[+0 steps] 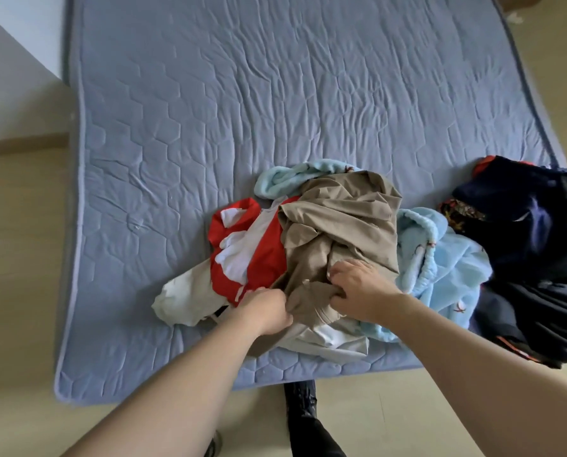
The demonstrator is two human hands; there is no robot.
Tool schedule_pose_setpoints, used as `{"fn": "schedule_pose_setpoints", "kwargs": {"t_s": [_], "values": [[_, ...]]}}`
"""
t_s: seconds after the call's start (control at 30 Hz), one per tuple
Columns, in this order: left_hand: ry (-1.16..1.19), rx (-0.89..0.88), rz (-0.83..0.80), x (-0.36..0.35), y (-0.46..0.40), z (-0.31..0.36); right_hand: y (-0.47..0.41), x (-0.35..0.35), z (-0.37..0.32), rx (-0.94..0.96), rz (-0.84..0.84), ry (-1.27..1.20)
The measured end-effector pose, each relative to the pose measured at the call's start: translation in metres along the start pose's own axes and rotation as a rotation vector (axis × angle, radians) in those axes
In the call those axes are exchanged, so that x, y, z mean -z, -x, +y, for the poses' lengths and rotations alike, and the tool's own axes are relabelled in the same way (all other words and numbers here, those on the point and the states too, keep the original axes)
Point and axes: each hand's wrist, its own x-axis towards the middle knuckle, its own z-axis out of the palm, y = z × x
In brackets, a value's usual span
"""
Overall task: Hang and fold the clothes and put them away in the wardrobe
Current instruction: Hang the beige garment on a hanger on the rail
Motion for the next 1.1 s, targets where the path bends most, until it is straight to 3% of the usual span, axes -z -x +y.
{"fn": "schedule_pose_setpoints", "kwargs": {"t_s": [0.07, 0.13, 0.27, 0.47, 0.67, 0.83, 0.97, 1.1], "values": [[0.104, -0.057, 0.067, 0.003, 0.039, -0.005, 0.013, 0.016, -0.013, 0.120, 0.107, -0.068], [0.120, -0.086, 0.165, 0.029, 0.079, -0.012, 0.021, 0.048, -0.033, 0.191, 0.103, -0.138], [0.361, -0.070, 0.527, 0.104, 0.182, -0.035, 0.049, 0.157, -0.096, 0.073, -0.008, -0.177], [0.655, -0.142, 1.049, 0.184, 0.340, -0.064, 0.096, 0.324, -0.187, 0.146, 0.171, 0.055], [0.665, -0.242, 1.309, 0.253, 0.486, -0.060, 0.132, 0.451, -0.281, 0.094, 0.513, 0.137], [0.831, -0.229, 1.406, 0.284, 0.583, -0.107, 0.171, 0.524, -0.392, 0.190, 0.763, -0.169], [0.883, -0.175, 1.476, 0.295, 0.628, -0.151, 0.188, 0.559, -0.469, 0.273, 0.768, -0.407], [1.185, -0.302, 1.555, 0.308, 0.669, -0.200, 0.187, 0.577, -0.540, 0.326, 0.743, -0.583]]}}
